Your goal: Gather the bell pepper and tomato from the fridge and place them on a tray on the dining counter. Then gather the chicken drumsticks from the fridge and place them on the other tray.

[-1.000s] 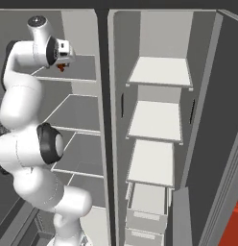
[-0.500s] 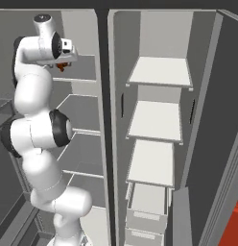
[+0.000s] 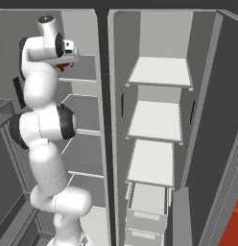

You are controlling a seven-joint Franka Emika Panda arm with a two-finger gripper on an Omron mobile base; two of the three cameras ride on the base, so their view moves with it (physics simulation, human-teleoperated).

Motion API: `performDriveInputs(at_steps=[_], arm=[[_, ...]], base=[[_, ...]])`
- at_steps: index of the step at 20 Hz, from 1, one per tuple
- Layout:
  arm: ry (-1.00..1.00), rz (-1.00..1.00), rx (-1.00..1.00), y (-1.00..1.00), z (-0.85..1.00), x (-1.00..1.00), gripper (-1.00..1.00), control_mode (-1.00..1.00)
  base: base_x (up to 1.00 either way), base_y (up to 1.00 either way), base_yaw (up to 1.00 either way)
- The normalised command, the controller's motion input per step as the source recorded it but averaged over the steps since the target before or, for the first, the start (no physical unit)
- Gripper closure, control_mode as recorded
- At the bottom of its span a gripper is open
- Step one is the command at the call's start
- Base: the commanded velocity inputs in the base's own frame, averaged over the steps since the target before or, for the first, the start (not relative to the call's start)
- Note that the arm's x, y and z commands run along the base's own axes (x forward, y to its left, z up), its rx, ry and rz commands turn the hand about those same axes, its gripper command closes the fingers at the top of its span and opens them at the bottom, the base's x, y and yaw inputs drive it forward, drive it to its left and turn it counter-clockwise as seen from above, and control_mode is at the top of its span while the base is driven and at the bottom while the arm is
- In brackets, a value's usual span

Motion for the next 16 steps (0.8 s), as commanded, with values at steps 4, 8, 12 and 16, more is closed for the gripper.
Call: performDriveInputs(at_steps=[4,8,12,16], arm=[[0.0,0.0,-0.01,0.08,-0.34,0.0,1.0,-1.0],[0.01,0.0,-0.01,0.03,-0.38,0.02,1.0,-1.0],[0.09,0.0,0.0,0.0,-0.21,0.05,1.0,-1.0],[0.02,0.0,0.0,-0.08,-0.13,-0.16,1.0,-1.0]], base=[[0.0,0.0,0.0],[0.0,0.0,0.0],[0.0,0.0,0.0],[0.0,0.0,0.0]])
